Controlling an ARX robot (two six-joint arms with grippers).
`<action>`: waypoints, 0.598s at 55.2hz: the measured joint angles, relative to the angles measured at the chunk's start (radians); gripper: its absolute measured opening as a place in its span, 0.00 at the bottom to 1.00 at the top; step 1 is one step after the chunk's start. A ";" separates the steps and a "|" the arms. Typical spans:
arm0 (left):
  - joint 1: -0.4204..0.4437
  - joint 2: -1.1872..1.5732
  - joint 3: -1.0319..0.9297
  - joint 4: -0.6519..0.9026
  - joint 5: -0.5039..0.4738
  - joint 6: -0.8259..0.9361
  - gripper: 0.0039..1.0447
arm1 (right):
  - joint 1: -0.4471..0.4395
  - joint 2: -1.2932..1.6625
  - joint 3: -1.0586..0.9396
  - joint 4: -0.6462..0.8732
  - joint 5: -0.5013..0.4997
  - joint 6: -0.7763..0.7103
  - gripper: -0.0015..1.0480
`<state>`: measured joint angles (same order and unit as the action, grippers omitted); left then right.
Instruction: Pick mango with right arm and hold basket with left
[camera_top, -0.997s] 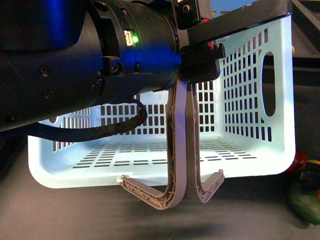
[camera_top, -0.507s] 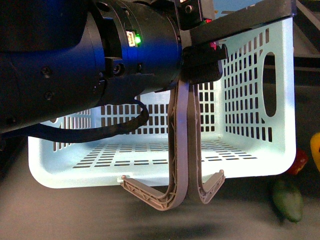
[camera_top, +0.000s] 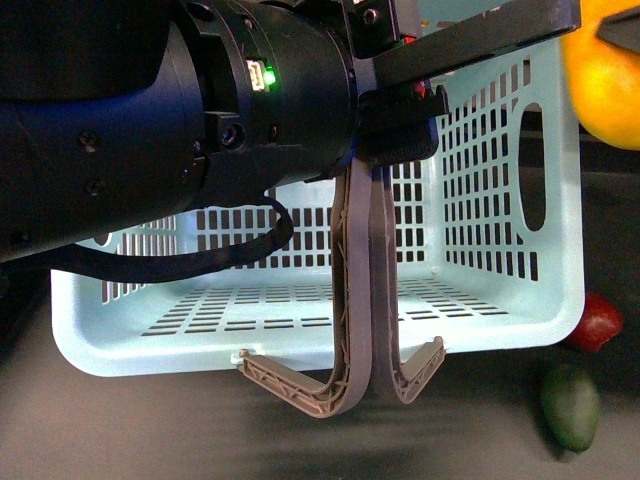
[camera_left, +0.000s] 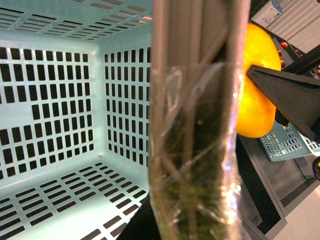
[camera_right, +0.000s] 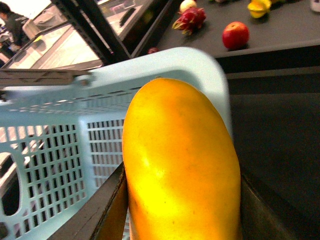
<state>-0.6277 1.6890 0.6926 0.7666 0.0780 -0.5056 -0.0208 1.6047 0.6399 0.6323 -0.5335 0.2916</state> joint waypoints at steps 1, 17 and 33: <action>0.000 0.000 0.000 0.000 0.000 0.000 0.05 | 0.011 -0.002 0.001 -0.002 0.004 0.002 0.51; 0.000 0.000 0.000 0.000 0.002 0.000 0.05 | 0.212 0.076 0.071 -0.007 0.140 0.026 0.51; 0.000 0.000 0.000 0.000 0.001 0.000 0.05 | 0.280 0.180 0.094 0.050 0.228 0.034 0.67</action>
<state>-0.6277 1.6890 0.6926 0.7666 0.0788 -0.5056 0.2596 1.7847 0.7341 0.6823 -0.3058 0.3256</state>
